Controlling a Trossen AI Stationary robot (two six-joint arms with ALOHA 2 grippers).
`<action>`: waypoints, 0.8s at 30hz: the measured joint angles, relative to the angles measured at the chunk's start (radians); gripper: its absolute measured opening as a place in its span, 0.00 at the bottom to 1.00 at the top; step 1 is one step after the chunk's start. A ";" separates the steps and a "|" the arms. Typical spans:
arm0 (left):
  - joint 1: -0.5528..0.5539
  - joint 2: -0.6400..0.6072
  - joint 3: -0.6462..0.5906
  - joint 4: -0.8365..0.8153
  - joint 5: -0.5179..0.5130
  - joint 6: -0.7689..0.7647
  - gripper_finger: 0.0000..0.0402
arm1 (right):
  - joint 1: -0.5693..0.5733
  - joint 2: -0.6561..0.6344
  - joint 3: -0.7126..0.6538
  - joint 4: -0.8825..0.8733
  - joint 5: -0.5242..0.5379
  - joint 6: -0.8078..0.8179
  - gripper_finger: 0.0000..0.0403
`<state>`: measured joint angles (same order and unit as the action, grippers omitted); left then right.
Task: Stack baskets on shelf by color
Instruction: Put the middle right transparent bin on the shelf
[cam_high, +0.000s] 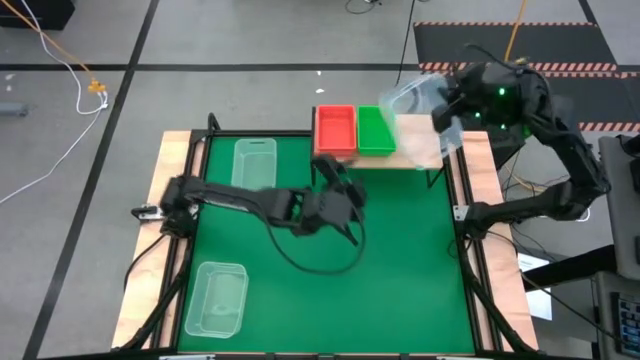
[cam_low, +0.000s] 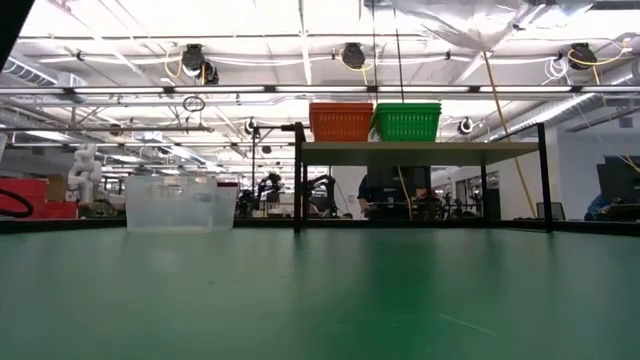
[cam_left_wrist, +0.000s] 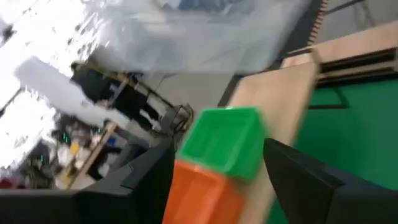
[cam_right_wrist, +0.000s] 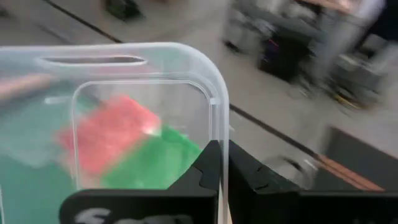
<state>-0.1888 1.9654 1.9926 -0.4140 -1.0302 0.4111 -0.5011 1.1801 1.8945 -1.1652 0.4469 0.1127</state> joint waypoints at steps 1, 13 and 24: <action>0.009 -0.033 0.000 -0.040 0.000 -0.027 0.62 | -0.035 0.007 0.009 -0.017 0.002 -0.010 0.00; 0.048 -0.282 0.001 -0.673 -0.038 -0.578 0.62 | -0.475 0.220 -0.024 -0.065 -0.255 -0.022 0.00; 0.014 -0.498 -0.152 -1.042 -0.209 -1.020 0.62 | -0.639 0.198 -0.217 0.010 -0.423 0.021 0.00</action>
<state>-0.1753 1.4670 1.8401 -1.4564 -1.2394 -0.6084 -1.1398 1.3776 1.6773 -1.1553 0.0242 0.1339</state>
